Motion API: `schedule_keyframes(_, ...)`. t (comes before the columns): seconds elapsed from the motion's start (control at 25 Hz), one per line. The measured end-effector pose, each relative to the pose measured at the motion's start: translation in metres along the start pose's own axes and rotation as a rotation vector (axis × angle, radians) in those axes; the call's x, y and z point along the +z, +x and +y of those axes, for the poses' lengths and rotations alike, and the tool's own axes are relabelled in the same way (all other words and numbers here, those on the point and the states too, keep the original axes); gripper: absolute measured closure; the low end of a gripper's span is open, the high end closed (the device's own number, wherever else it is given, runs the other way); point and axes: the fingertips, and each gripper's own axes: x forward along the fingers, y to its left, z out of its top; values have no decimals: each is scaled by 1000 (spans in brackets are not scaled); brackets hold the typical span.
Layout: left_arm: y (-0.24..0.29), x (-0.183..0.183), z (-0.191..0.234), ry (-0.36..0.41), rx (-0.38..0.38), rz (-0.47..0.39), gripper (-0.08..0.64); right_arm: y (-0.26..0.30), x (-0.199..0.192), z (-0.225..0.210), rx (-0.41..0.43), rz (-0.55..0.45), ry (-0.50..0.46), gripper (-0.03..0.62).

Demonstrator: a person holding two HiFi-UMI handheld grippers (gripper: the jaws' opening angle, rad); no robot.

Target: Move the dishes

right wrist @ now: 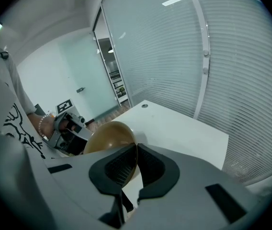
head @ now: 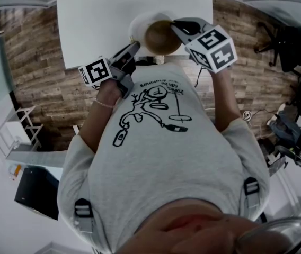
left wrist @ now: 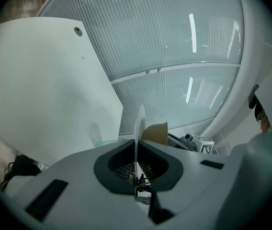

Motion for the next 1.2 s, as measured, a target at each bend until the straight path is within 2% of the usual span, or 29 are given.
schedule_keyframes(0.28, -10, 8, 1, 6, -1, -36, 549, -7, -9, -11, 0, -68, 129, 551)
schedule_keyframes(0.6, -25, 17, 13, 14, 33, -62, 549, -6, -24, -20, 6, -114, 259, 551)
schedule_keyframes(0.84, -47, 37, 25, 23, 44, -98, 549, 7, -32, -14, 15, -145, 383, 551)
schedule_keyframes(1.2, -53, 46, 29, 42, 60, -143, 549, 9, -68, -12, 11, -151, 525, 551)
